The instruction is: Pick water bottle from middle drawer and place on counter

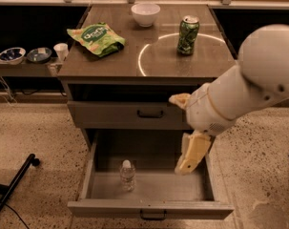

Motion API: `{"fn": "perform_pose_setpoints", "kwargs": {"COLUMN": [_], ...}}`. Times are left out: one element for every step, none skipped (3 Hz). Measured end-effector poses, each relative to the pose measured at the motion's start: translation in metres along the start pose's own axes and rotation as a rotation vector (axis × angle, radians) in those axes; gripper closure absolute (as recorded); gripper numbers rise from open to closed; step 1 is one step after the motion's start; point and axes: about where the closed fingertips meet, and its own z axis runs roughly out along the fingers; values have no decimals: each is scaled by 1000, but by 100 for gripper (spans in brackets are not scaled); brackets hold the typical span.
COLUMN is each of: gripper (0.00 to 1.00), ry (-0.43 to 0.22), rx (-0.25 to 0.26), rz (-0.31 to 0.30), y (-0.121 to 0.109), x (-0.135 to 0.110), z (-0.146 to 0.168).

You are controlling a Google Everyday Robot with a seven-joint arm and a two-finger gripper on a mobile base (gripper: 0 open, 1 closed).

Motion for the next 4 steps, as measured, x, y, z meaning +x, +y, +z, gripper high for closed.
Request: {"fn": "perform_pose_setpoints", "kwargs": {"gripper": [0, 0, 0, 0], "ry": [-11, -211, -381, -487], "rx": [5, 17, 35, 63], "rz": [-16, 55, 99, 89], "y": [-1, -15, -22, -32], "x": [0, 22, 39, 44], "z": [6, 51, 115, 163]}}
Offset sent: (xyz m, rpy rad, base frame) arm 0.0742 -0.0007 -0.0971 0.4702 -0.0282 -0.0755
